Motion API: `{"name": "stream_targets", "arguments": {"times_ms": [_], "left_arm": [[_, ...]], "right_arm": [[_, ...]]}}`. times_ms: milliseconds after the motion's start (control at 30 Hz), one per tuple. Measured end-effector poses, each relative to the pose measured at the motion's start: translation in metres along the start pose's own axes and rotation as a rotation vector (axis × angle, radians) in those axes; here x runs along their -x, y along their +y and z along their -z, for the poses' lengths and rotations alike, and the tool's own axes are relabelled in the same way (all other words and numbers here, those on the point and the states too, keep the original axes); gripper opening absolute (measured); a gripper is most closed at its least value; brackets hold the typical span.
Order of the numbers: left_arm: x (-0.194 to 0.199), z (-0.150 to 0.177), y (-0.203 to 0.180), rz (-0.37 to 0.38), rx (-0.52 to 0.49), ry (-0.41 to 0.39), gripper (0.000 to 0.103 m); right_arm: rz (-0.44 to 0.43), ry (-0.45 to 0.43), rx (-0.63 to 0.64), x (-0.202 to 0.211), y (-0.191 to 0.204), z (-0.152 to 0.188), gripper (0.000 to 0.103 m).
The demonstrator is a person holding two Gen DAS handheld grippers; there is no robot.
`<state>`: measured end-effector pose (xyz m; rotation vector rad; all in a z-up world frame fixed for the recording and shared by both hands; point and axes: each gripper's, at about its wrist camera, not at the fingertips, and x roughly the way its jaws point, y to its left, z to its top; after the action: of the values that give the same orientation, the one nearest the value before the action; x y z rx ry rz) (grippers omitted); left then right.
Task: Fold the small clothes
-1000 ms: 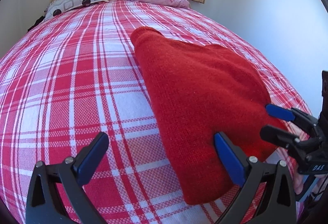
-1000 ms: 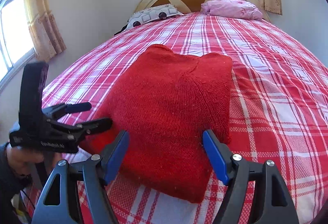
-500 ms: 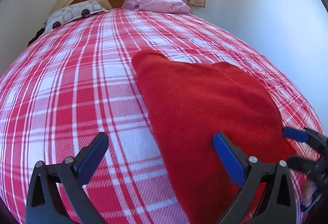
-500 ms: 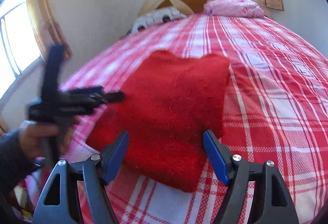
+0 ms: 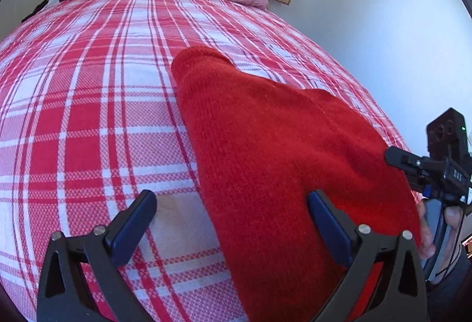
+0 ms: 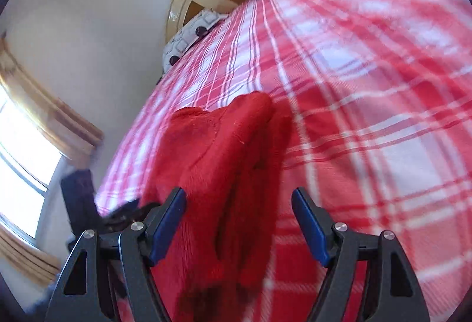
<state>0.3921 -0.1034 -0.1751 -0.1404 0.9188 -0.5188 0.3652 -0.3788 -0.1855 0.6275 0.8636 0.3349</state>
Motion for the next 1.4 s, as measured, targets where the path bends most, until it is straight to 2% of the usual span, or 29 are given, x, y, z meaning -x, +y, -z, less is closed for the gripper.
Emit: {"name": "stream_targets", "arguments": {"times_ms": [67,167,600,667,767,833,867,933,1000,1100,1400], "left_arm": [[-0.001,-0.002,-0.005,-0.007,-0.015,-0.003,0.103],[-0.005,-0.002,-0.010,-0.012,-0.035,0.001,0.103],[-0.014,-0.006,-0.009,-0.009,-0.040,0.001,0.103],[-0.015,-0.006,-0.011,-0.013,-0.051,-0.004,0.103],[-0.016,-0.006,-0.015,-0.019,-0.064,-0.008,0.103],[-0.013,-0.006,-0.017,0.001,-0.076,-0.012,0.094],[-0.012,-0.006,-0.019,0.024,-0.086,-0.013,0.080],[-0.008,-0.003,-0.025,0.018,-0.105,-0.025,0.073],[-0.003,-0.001,-0.033,0.006,-0.137,-0.043,0.056],[0.005,-0.003,-0.040,-0.036,-0.157,-0.055,0.041],[0.053,0.002,-0.046,-0.055,-0.169,-0.087,0.036]], "right_arm": [[-0.037,0.030,-0.037,-0.012,-0.004,-0.004,0.075],[-0.008,0.072,-0.049,-0.026,-0.009,-0.005,0.075],[0.006,0.087,0.004,-0.042,0.002,-0.007,0.075],[-0.017,0.083,-0.011,-0.043,-0.004,-0.007,0.073],[-0.006,0.072,-0.005,-0.043,-0.006,-0.007,0.065],[0.003,0.061,-0.008,-0.042,-0.006,-0.006,0.050],[-0.009,0.058,-0.004,-0.041,-0.006,-0.005,0.047],[-0.007,0.046,0.016,-0.039,-0.003,-0.002,0.043],[0.013,0.033,0.051,-0.037,0.004,0.000,0.041],[0.038,0.013,0.102,-0.032,0.016,0.001,0.039],[0.000,-0.018,0.123,-0.015,0.044,0.011,0.037]]}}
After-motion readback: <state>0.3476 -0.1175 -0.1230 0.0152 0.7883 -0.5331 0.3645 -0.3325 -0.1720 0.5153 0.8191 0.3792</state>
